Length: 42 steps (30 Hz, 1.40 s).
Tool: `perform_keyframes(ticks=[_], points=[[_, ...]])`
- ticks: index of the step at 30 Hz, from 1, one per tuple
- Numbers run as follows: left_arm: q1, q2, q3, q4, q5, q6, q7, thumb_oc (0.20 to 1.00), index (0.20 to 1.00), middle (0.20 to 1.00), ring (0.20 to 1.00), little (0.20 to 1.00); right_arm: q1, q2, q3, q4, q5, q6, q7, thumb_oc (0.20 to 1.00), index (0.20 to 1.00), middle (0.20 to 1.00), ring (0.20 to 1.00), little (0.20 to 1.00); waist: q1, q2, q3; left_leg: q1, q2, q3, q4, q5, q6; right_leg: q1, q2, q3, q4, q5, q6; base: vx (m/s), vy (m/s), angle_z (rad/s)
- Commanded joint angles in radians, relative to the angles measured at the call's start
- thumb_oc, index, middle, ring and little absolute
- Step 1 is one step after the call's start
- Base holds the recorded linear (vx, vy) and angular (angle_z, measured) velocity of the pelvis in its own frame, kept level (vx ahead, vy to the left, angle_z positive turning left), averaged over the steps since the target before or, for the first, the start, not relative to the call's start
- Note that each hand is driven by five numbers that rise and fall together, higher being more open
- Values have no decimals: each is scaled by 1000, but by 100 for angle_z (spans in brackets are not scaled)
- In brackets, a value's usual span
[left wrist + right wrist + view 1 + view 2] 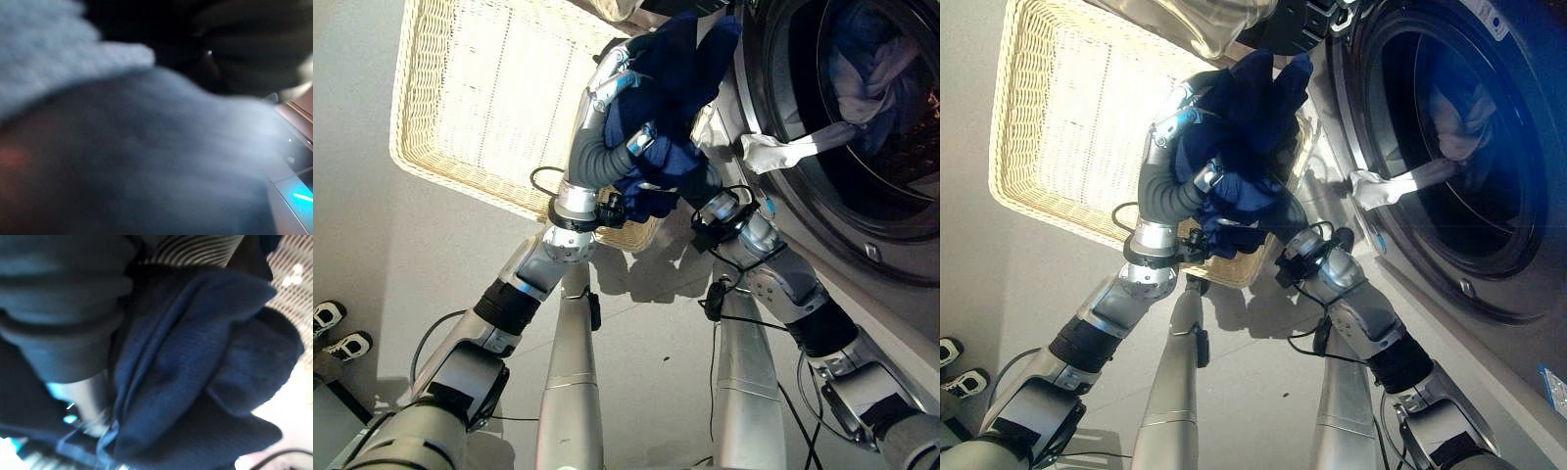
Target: Put the clothes into the washing machine.
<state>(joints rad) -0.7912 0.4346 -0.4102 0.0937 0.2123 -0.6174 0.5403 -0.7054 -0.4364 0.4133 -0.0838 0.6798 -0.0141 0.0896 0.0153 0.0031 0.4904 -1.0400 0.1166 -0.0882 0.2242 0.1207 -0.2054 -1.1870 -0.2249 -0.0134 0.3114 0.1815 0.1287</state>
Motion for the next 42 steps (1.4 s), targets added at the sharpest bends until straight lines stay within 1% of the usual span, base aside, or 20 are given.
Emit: perform_keyframes(ticks=[1, 4, 8, 16, 17, 18, 19, 22, 23, 24, 25, 28, 29, 31, 34, 37, 39, 40, 41, 42], points=[[-47, -15, -20, -129, 4, -53, -25, 200, 200, 200, 200, 200, -42, 52, -2, -118, 27, -49, -13, 200, 200, 200, 200, 200, 1, 5, 30, -9, -75, -10, -15, 23, 95, 64, 28, -74, -33, 20, 69, 0, 0, 0], [-50, -22, -26, -131, 19, -41, -26, 200, 200, 200, 200, 200, -42, 61, -9, -115, 25, -68, -31, 200, 200, 200, 200, 200, -1, 5, 30, -10, -76, -9, -12, 22, 95, 63, 28, -72, -32, 22, 70, 0, 0, 0], [-56, -19, -33, -118, 34, -28, -9, 200, 200, 200, 200, 200, -37, 71, -28, -106, 23, -110, -65, 200, 200, 200, 200, 200, -3, 5, 30, -8, -75, -5, -11, 22, 95, 68, 27, -71, -34, 23, 72, 0, 0, 0], [-53, -15, -19, -116, 59, -21, 30, 200, 200, 200, 200, 200, -26, 72, -55, -113, 22, -131, -83, 200, 200, 200, 200, 200, -6, 8, 30, -11, -73, -4, -6, 21, 94, 65, 22, -67, -31, 24, 74, 0, 0, 0], [-49, -15, -12, -118, 64, -9, 52, 282, 282, 282, 282, 282, -22, 71, -61, -117, 21, -133, -86, 200, 200, 200, 200, 200, -6, 8, 30, -9, -72, -3, -6, 21, 93, 66, 22, -67, -31, 23, 75, 0, 0, 0], [-48, -16, -9, -118, 63, -6, 67, 570, 570, 570, 570, 570, -20, 71, -63, -117, 21, -135, -88, 200, 200, 200, 200, 200, -7, 8, 30, -8, -72, -2, -7, 22, 93, 67, 23, -67, -32, 24, 75, 0, 0, 0], [-44, -17, -4, -116, 70, 4, 92, 1000, 1000, 1000, 1000, 1000, -17, 71, -66, -117, 20, -140, -92, 200, 200, 200, 200, 200, -6, 8, 30, -7, -72, -3, -9, 23, 93, 68, 22, -67, -33, 24, 75, 0, 0, 0], [-40, -18, 0, -112, 85, 6, 118, 1000, 1000, 1000, 1000, 1000, -16, 73, -70, -114, 17, -145, -96, 200, 200, 200, 200, 200, -5, 9, 30, -8, -71, -3, -8, 23, 93, 68, 21, -67, -31, 23, 75, 0, 0, 0], [-25, -21, 15, -103, 104, 16, 203, 1000, 1000, 1000, 1000, 1000, -13, 75, -80, -112, 12, -154, -109, 200, 200, 200, 200, 200, -3, 10, 30, -8, -71, -6, -6, 22, 93, 68, 20, -67, -29, 22, 75, 0, 0, 0], [-22, -23, 21, -101, 110, 18, 221, 1000, 1000, 1000, 1000, 1000, -12, 74, -83, -111, 13, -155, -110, 200, 200, 200, 200, 200, -2, 10, 30, -9, -71, -6, -6, 22, 93, 67, 19, -66, -28, 21, 75, 0, 0, 0], [-16, -25, 29, -98, 121, 22, 261, 1000, 1000, 1000, 1000, 1000, -10, 75, -88, -110, 12, -164, -117, 200, 200, 200, 200, 200, -1, 10, 30, -10, -70, -8, -4, 22, 92, 67, 19, -66, -27, 20, 75, 0, 0, 0], [-12, -27, 35, -95, 125, 27, 288, 1000, 1000, 1000, 1000, 1000, -9, 77, -90, -109, 7, -169, -122, 200, 200, 200, 200, 200, 0, 10, 30, -11, -71, -9, -3, 22, 92, 67, 19, -66, -26, 19, 75, 0, 0, 0], [-7, -31, 44, -86, 142, 33, 364, 1000, 1000, 1000, 1000, 1000, -9, 84, -97, -107, -4, -184, -139, 200, 200, 200, 200, 200, 0, 10, 30, -12, -71, -10, 0, 22, 92, 65, 18, -66, -22, 19, 75, 0, 0, 0], [5, -41, 70, -79, 143, 34, 438, 1000, 1000, 1000, 1000, 1000, -9, 89, -114, -107, -21, -218, -175, 200, 200, 200, 200, 200, 2, 9, 30, -15, -72, -15, 2, 21, 91, 63, 18, -66, -19, 17, 74, 0, 0, 0], [12, -54, 91, -69, 132, 49, 471, 1000, 1000, 1000, 1000, 1000, -9, 100, -140, -110, -46, -256, -225, 200, 200, 200, 200, 200, 2, 9, 30, -17, -71, -15, 3, 23, 90, 62, 19, -66, -17, 16, 75, 0, 0, 0], [14, -57, 103, -67, 135, 69, 479, 1000, 1000, 1000, 1000, 1000, -10, 101, -156, -116, -56, -268, -245, 200, 200, 200, 200, 200, 0, 10, 30, -20, -70, -14, 4, 24, 90, 59, 20, -64, -13, 17, 75, 0, 0, 0], [16, -56, 110, -59, 113, 76, 476, 1000, 1000, 1000, 1000, 1000, -7, 99, -170, -119, -60, -282, -259, 200, 200, 200, 200, 200, -2, 9, 30, -19, -68, -12, 3, 25, 89, 60, 21, -62, -12, 17, 75, 4, 17, 0], [17, -53, 119, -49, 107, 91, 483, 1000, 1000, 1000, 1000, 1000, -2, 99, -186, -119, -75, -304, -272, 200, 200, 200, 200, 200, -4, 10, 30, -18, -67, -11, 2, 25, 89, 60, 22, -59, -11, 16, 75, 0, 0, 0], [18, -52, 121, -48, 105, 95, 484, 1000, 1000, 1000, 1000, 1000, -1, 98, -189, -120, -77, -307, -274, 200, 200, 200, 200, 200, -5, 10, 30, -18, -67, -12, 3, 25, 89, 60, 22, -59, -11, 16, 75, 10, 36, -1], [19, -48, 123, -40, 95, 112, 493, 1000, 1000, 1000, 1000, 1000, 5, 97, -199, -125, -101, -328, -299, 200, 200, 200, 200, 200, -7, 10, 30, -20, -65, -12, 7, 25, 87, 58, 22, -56, -7, 15, 75, 0, 0, 0]])
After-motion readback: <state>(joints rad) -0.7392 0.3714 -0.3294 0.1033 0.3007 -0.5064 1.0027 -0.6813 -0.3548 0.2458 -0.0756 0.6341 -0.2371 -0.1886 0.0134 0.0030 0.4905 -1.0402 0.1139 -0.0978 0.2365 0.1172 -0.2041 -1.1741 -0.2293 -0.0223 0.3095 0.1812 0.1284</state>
